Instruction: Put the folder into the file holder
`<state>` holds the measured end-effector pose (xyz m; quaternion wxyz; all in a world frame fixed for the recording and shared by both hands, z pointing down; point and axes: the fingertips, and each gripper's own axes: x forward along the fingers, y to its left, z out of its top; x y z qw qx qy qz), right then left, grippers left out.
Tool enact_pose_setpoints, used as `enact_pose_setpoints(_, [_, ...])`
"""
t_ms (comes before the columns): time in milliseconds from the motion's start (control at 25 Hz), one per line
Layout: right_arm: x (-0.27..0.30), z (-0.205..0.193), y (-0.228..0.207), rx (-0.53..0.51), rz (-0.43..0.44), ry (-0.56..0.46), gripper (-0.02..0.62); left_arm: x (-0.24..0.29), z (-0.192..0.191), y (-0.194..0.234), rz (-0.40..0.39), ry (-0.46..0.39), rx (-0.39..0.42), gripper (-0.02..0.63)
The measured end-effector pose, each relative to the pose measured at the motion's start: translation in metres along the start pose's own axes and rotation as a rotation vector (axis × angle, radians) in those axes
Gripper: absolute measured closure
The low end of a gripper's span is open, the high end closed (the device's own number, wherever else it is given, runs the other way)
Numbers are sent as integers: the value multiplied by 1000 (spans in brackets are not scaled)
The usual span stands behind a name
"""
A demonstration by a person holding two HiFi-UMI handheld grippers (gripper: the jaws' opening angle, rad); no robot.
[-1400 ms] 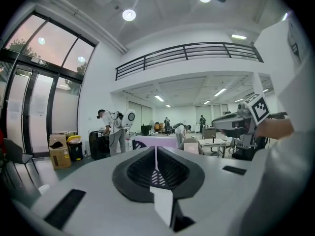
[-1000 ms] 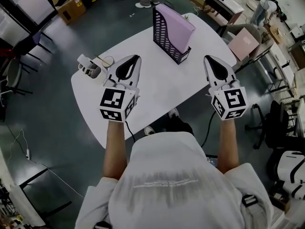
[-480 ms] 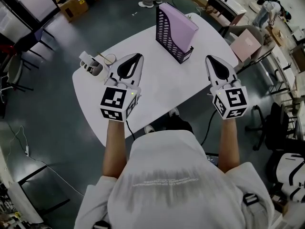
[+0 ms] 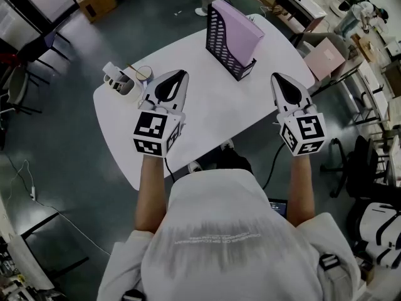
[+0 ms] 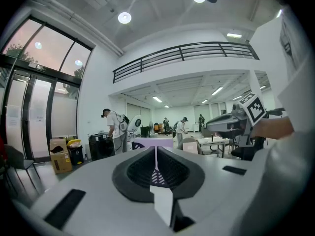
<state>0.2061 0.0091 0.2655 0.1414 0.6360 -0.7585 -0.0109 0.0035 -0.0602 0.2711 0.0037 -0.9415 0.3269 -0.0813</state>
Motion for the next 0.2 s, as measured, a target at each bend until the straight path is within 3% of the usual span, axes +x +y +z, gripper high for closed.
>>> enact_pose_setpoints(200, [5,-6,0,2,4,10,569,3,-5,4,1,11,-7,581])
